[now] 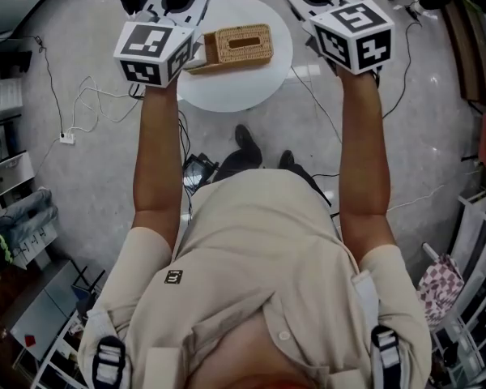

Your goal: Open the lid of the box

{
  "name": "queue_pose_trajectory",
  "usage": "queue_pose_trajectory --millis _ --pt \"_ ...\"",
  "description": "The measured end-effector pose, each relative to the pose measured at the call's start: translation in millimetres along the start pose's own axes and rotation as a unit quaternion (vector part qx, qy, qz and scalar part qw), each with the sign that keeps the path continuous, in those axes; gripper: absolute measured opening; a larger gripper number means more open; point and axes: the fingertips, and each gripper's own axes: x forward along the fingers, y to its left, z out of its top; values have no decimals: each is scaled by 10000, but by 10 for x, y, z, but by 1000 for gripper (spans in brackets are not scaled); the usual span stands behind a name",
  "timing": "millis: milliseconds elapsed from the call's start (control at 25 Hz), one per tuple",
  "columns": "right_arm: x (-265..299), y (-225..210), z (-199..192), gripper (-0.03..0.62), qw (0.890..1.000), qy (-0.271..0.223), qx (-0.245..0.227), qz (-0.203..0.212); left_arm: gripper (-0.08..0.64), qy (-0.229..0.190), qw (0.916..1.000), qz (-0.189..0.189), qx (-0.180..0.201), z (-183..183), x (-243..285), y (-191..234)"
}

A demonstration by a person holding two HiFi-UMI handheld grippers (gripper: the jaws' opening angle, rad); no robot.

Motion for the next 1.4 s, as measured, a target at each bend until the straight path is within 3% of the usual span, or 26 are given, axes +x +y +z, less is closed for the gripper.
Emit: queue_pose_trajectory --millis 480,920,1400 --pt "61 -101 -166 -6 9998 86 162 -118 16 41 9992 -399 17 -203 101 -62" --pt "338 -96 -530 -6 9981 296 280 460 17 333 9992 -201 -134 -580 207 -41" --pt "887 -211 -1073 -6 9922 684 521 906 17 943 9941 -429 -316 -1393 433 26"
